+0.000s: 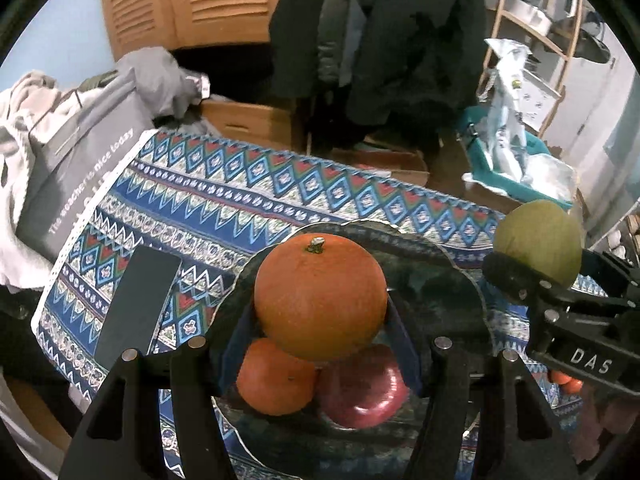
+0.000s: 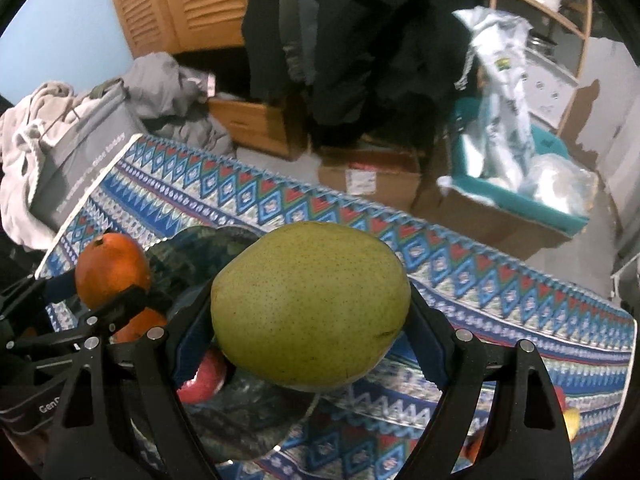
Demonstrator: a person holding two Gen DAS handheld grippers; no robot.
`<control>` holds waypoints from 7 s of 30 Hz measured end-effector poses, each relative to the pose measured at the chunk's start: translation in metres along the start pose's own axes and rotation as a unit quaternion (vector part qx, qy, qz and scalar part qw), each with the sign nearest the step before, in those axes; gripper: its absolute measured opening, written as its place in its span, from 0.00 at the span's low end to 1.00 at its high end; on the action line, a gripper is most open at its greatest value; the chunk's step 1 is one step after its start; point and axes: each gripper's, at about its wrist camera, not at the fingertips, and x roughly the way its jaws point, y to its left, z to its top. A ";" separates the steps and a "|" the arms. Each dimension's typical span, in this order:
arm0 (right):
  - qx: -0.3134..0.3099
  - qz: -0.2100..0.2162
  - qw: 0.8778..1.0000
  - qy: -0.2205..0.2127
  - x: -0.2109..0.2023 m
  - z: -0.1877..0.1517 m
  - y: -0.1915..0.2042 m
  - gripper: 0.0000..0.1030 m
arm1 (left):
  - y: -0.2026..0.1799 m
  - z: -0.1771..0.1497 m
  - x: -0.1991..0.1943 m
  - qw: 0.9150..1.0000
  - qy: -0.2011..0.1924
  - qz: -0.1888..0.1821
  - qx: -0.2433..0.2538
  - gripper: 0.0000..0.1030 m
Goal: Organize fruits
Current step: 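Lower the orange into the glass bowl and open the left tool while the right tool releases the mango there, then withdraw both tools from the glass bowl back toward the fruit pile, then move the right tool toward a green-yellow mango while the left tool approaches an orange, then close the left tool on the orange while the right tool closes on the mango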
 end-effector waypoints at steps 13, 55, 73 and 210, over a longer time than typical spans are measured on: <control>-0.011 0.017 0.998 0.052 0.046 -0.005 0.018 0.83 | 0.017 -0.004 0.029 0.999 0.035 0.019 -0.013 0.63; -0.016 -0.042 0.999 -0.022 -0.025 0.009 0.000 0.84 | 0.002 -0.001 -0.016 1.000 0.011 0.025 0.011 0.76; -0.013 -0.086 0.995 -0.054 -0.087 -0.009 -0.029 0.84 | -0.053 -0.007 -0.048 0.998 -0.005 -0.019 0.061 0.78; 0.128 -0.139 0.974 0.129 -0.011 -0.203 -0.276 0.84 | -0.308 -0.094 0.080 0.946 0.171 -0.159 0.223 0.58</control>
